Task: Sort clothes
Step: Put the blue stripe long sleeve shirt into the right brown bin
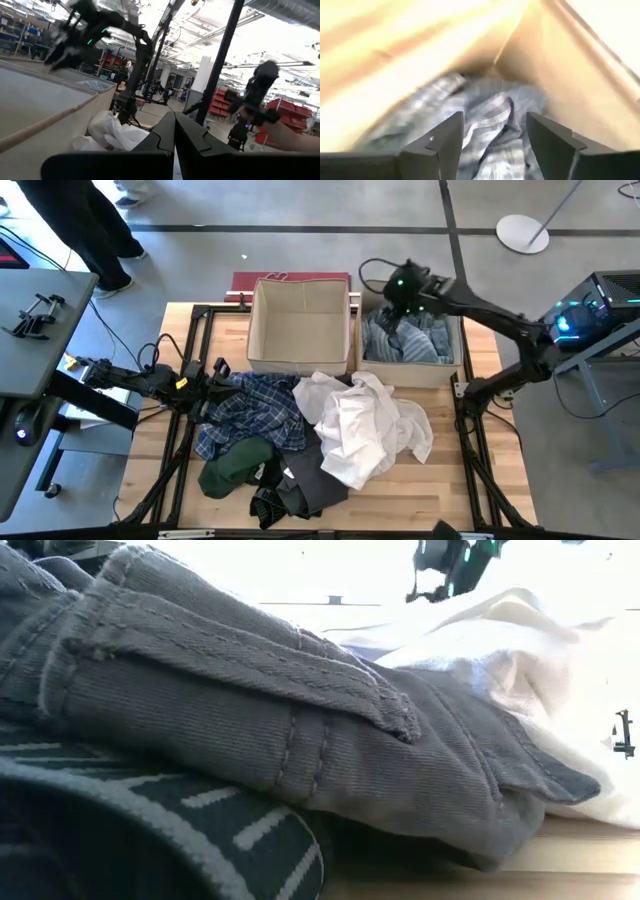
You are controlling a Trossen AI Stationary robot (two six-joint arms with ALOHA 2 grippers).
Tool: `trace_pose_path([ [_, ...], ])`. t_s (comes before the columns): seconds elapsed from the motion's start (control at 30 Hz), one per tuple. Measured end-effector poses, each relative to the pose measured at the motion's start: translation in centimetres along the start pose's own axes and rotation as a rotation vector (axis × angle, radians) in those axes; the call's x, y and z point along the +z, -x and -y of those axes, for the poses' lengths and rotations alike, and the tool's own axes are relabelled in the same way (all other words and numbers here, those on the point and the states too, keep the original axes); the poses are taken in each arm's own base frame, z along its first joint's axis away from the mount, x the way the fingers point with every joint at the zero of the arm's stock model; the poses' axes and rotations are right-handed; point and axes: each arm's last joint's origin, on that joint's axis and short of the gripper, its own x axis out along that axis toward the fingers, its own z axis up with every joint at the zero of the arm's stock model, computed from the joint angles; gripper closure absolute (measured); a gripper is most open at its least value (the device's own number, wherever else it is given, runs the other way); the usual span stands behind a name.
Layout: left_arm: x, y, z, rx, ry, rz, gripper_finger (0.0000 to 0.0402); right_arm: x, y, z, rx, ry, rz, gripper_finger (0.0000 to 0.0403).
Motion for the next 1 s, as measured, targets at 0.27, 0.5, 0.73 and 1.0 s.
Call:
trace_pose_path([
  [0.27, 0.0, 0.0, 0.0, 0.006, 0.006, 0.002, 0.0401, -1.3, 7.5, -2.2, 0.166, 0.048, 0.049, 0.0203],
  [0.5, 0.1, 0.0, -0.1, 0.021, -0.007, 0.011, 0.0401, -5.4, 1.4, -1.6, 0.040, -0.064, -0.219, 0.0245],
  [0.73, 0.1, 0.0, -0.1, 0.021, 0.009, 0.011, 0.0401, -11.8, -9.0, 1.3, -0.026, -0.247, -0.445, 0.0290],
  [1.0, 0.1, 0.0, -0.1, 0.050, 0.009, 0.019, 0.0401, -13.0, -14.1, 3.0, 0.099, -0.239, -0.458, 0.0283],
])
